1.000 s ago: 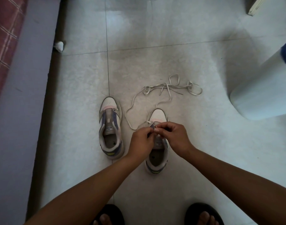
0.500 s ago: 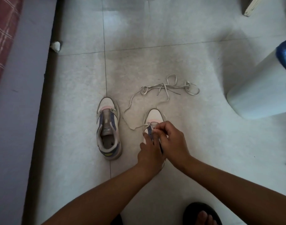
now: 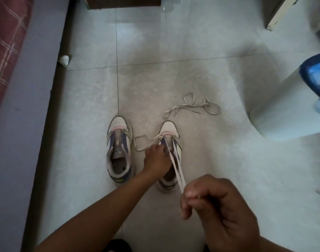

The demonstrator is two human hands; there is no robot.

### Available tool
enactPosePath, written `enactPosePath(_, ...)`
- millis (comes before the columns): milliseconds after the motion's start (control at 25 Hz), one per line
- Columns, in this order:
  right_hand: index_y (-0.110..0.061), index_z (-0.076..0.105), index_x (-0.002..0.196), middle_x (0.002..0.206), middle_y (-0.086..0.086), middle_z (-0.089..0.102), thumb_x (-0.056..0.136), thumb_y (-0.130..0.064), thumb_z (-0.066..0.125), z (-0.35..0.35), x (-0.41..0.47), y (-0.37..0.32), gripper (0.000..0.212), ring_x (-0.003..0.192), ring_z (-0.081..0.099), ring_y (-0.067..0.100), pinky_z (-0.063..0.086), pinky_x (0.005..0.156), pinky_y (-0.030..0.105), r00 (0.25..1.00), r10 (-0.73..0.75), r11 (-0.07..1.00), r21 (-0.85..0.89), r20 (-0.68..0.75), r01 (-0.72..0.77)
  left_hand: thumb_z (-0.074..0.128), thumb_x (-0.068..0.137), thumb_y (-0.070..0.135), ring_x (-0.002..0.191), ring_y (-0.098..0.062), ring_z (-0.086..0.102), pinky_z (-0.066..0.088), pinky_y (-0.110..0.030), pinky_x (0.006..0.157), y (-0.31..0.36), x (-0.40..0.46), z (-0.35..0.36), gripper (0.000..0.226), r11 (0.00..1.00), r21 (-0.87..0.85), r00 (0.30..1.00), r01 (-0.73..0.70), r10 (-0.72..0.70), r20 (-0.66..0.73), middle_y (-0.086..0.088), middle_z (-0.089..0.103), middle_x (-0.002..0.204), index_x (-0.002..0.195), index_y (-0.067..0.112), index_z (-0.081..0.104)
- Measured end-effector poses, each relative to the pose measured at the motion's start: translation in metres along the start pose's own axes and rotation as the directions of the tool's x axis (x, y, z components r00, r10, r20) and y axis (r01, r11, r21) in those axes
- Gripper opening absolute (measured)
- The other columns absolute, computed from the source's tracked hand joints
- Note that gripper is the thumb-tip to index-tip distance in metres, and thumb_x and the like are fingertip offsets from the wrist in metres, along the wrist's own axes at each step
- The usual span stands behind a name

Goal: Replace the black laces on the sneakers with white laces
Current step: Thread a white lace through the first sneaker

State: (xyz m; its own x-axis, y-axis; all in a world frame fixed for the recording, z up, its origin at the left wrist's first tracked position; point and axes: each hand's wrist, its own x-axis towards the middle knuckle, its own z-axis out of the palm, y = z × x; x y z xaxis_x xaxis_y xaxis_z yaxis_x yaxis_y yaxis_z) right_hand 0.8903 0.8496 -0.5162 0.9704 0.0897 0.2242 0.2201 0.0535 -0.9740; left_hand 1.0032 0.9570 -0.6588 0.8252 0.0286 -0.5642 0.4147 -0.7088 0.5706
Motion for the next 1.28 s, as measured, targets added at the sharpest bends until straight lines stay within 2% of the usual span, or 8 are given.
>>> enactPosePath(80, -0.029, 0.057, 0.094, 0.072, -0.008, 0.062, 0.095, -0.031, 0.053, -0.002, 0.006, -0.004, 0.005, 0.057, 0.064, 0.013, 0.051, 0.059, 0.023, 1.000, -0.012, 0.999, 0.046, 0.001, 0.012, 0.036, 0.095, 0.027, 0.076, -0.029, 0.059, 0.049, -0.034, 0.068, 0.010, -0.010, -0.023, 0.034, 0.797, -0.553, 0.969, 0.243, -0.173, 0.176, -0.016, 0.059, 0.086, 0.082, 0.004, 0.057)
enactPosePath(200, -0.027, 0.063, 0.100, 0.078, -0.003, 0.070, 0.091, -0.033, 0.059, -0.012, 0.018, 0.011, 0.012, 0.066, 0.068, 0.015, 0.054, 0.063, 0.026, 0.939, 0.232, 0.950, 0.148, 0.254, -0.275, 0.032, 0.098, 0.034, 0.050, -0.018, 0.060, 0.051, -0.023, 0.048, 0.025, -0.030, -0.042, 0.046, 0.379, -0.751, 0.817, 0.540, -0.024, 0.576, -0.012, 0.060, 0.063, 0.083, -0.002, 0.056)
enactPosePath(360, -0.017, 0.060, 0.110, 0.109, 0.018, 0.067, 0.096, -0.036, 0.046, -0.047, 0.060, 0.065, 0.027, 0.090, 0.069, 0.024, 0.056, 0.079, 0.038, 0.666, 0.724, 0.689, 0.160, -0.179, -0.707, 0.030, 0.100, 0.014, 0.032, -0.009, 0.037, 0.026, -0.014, 0.036, 0.041, -0.062, -0.054, 0.028, 0.689, -0.694, 0.946, 0.208, 0.039, 0.322, 0.003, 0.045, 0.044, 0.082, 0.009, 0.051)
enactPosePath(480, 0.000, 0.058, 0.103, 0.086, 0.018, 0.068, 0.100, -0.040, 0.034, -0.032, 0.086, 0.101, 0.046, 0.071, 0.069, 0.023, 0.057, 0.061, 0.031, 0.276, 0.952, 0.214, 0.356, 0.132, -0.910, 0.031, 0.102, 0.021, 0.035, -0.010, 0.045, 0.035, -0.018, 0.038, 0.022, -0.100, -0.039, 0.030, 0.924, -0.378, 0.882, -0.051, 0.220, 0.418, 0.004, 0.051, 0.047, 0.079, 0.013, 0.049)
enactPosePath(560, -0.002, 0.055, 0.086, 0.059, 0.009, 0.061, 0.101, -0.035, 0.035, -0.015, 0.094, 0.117, 0.041, 0.043, 0.058, 0.014, 0.048, 0.040, 0.019, 0.196, 0.950, 0.071, 0.445, 0.243, -0.893, 0.031, 0.101, 0.019, 0.053, -0.015, 0.055, 0.042, -0.018, 0.054, 0.003, -0.103, -0.035, 0.027, 0.966, -0.072, 0.700, -0.248, 0.230, 0.676, -0.006, 0.063, 0.072, 0.089, 0.008, 0.053)
enactPosePath(760, -0.013, 0.041, 0.075, 0.042, -0.004, 0.038, 0.101, -0.016, 0.029, -0.004, 0.104, 0.122, 0.029, 0.026, 0.023, 0.003, 0.015, 0.026, 0.013, 0.218, 0.954, 0.115, 0.419, 0.207, -0.901, 0.048, 0.091, 0.032, 0.120, -0.030, 0.044, 0.040, -0.038, 0.096, 0.001, -0.045, -0.019, 0.049, 0.874, 0.476, 0.992, -0.097, 0.047, 0.115, -0.015, 0.041, 0.130, 0.129, 0.004, 0.035)
enactPosePath(1000, -0.013, 0.046, 0.075, 0.038, -0.006, 0.034, 0.102, -0.018, 0.029, 0.007, 0.077, 0.078, 0.032, 0.024, 0.021, 0.003, 0.015, 0.026, 0.013, 0.303, 0.952, 0.269, 0.371, 0.036, -0.889, 0.029, 0.101, 0.033, 0.113, -0.019, 0.051, 0.047, -0.030, 0.090, 0.005, -0.004, 0.045, 0.036, 0.934, 0.342, 0.993, 0.100, -0.072, -0.093, -0.007, 0.046, 0.125, 0.126, 0.010, 0.039)
enactPosePath(1280, -0.021, 0.061, 0.061, 0.037, 0.000, 0.043, 0.098, -0.026, 0.045, -0.010, 0.001, 0.009, 0.041, 0.030, 0.030, 0.009, 0.027, 0.036, 0.014, 0.673, 0.733, 0.662, 0.124, 0.096, -0.739, 0.037, 0.098, 0.031, 0.115, -0.026, 0.051, 0.046, -0.036, 0.088, -0.001, 0.017, 0.031, 0.041, 0.921, 0.388, 0.990, 0.041, 0.014, -0.140, -0.012, 0.044, 0.127, 0.127, 0.002, 0.034)
